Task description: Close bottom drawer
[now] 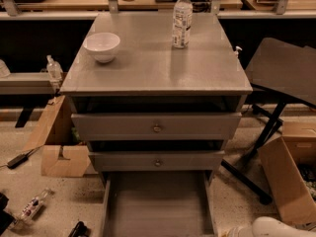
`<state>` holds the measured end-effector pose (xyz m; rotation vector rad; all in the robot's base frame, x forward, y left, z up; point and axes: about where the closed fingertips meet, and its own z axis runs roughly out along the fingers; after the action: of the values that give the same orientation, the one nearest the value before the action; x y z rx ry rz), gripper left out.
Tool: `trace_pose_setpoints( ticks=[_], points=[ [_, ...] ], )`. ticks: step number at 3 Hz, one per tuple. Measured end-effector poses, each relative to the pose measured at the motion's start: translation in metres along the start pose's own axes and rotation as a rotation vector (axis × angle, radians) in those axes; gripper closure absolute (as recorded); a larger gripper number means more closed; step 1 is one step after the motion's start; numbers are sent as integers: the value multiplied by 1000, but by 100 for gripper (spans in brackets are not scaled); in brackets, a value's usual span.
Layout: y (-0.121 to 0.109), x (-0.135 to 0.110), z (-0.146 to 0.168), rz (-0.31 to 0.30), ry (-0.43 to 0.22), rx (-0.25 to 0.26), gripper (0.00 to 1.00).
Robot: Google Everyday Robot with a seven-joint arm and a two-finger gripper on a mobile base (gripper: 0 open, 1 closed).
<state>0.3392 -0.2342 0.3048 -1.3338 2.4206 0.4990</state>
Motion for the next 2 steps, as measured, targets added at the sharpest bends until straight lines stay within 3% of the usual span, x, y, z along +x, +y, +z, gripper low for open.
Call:
trace_pose_setpoints(
  ticks=[2],
  points=[
    [1, 55, 88, 43, -180, -129, 100]
  ],
)
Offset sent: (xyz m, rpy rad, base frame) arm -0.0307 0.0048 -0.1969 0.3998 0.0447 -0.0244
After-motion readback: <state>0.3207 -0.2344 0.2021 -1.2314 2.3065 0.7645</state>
